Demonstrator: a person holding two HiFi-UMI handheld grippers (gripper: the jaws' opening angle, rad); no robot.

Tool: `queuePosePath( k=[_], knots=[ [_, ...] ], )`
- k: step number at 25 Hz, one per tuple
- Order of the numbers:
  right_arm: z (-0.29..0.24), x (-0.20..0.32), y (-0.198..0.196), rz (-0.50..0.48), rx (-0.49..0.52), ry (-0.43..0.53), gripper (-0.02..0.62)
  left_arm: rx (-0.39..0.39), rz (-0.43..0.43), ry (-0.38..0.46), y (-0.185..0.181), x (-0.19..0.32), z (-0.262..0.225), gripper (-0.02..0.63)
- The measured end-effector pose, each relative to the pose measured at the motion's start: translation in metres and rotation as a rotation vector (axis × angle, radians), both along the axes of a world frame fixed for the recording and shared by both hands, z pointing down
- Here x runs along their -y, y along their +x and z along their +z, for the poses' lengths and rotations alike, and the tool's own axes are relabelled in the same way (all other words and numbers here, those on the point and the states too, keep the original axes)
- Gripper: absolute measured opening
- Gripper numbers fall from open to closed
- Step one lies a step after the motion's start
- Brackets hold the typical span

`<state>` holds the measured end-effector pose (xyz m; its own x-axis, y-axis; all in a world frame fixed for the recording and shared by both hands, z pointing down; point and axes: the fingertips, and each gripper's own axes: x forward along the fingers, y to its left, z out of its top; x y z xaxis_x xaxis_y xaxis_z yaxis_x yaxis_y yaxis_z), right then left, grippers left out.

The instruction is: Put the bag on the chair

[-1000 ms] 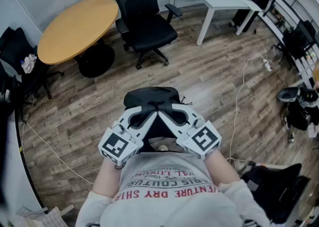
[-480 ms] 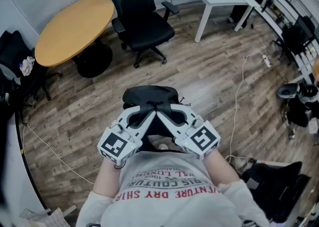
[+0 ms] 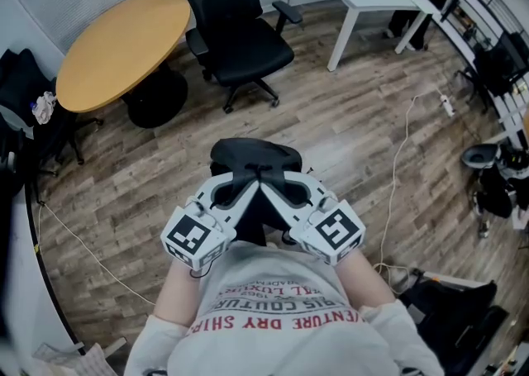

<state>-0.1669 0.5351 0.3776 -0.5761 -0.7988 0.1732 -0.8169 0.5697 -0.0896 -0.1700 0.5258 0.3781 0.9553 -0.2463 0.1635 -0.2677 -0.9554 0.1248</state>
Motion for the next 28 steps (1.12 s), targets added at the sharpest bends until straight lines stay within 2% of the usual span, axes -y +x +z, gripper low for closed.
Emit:
queuePosePath(
  k=[4, 10, 18, 23, 28],
  knots=[
    [0.010, 0.037, 0.014, 0.015, -0.001, -0.037, 0.049, 0.004, 0.010, -0.018, 0.014, 0.037, 0.009, 0.051],
    [0.013, 0.121, 0.043, 0.053, -0.013, -0.084, 0.049, 0.000, 0.051, -0.041, 0.042, 0.120, 0.009, 0.051],
    [-0.002, 0.222, 0.078, 0.068, -0.054, -0.041, 0.049, 0.013, 0.117, 0.007, 0.076, 0.213, -0.002, 0.051],
    [-0.007, 0.271, 0.098, 0.064, -0.041, -0.018, 0.049, 0.010, 0.105, 0.030, 0.096, 0.262, -0.008, 0.051],
    [-0.003, 0.326, 0.128, 0.028, -0.026, -0.024, 0.049, 0.028, 0.052, 0.006, 0.127, 0.316, -0.004, 0.051]
  ],
)
